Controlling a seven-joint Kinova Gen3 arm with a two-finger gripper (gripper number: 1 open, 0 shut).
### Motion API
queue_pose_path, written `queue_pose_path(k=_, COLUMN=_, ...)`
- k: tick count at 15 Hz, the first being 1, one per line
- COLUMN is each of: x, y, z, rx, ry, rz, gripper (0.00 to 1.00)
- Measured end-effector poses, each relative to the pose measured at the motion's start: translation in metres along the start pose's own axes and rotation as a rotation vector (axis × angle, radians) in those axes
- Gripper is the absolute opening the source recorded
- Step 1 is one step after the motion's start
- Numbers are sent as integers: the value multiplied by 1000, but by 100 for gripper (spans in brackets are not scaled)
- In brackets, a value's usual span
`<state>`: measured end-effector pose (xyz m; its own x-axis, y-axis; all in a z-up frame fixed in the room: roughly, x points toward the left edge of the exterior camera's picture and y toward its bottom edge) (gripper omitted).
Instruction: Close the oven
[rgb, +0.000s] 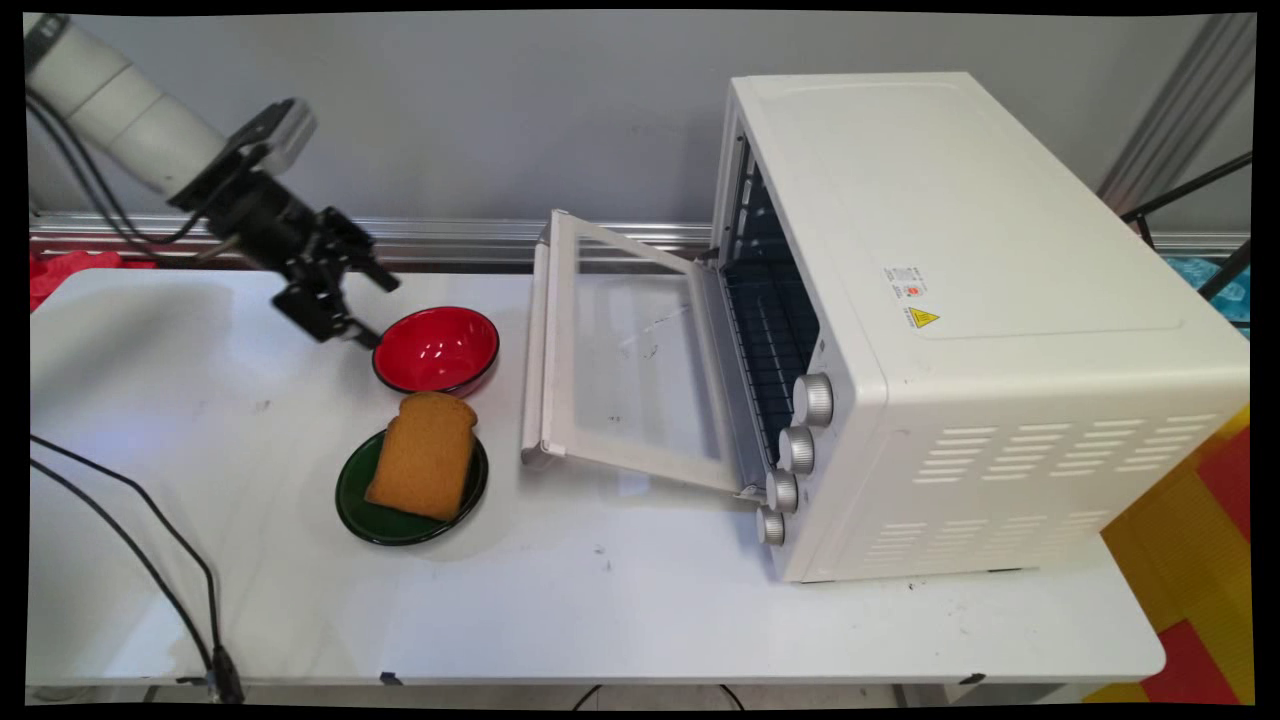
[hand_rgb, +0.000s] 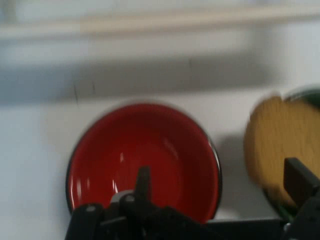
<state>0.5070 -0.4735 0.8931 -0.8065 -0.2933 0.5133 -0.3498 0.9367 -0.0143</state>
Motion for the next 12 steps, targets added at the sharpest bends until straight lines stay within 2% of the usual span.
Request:
queue_pose_path(k=3, x=18, y=-5, z=18, rx=-1, ry=55, rz=0, gripper=100)
queue_pose_path(k=9, x=28, y=-15, z=55, rx=-18, ry=99, rz=39, gripper=100)
queue_pose_path(k=10, x=28, y=-17, z=60, rx=-19, ry=103, rz=46, gripper=0)
queue_pose_path(k=12, x=29, y=-19, z=66, rx=-20, ry=107, rz=55, gripper=0)
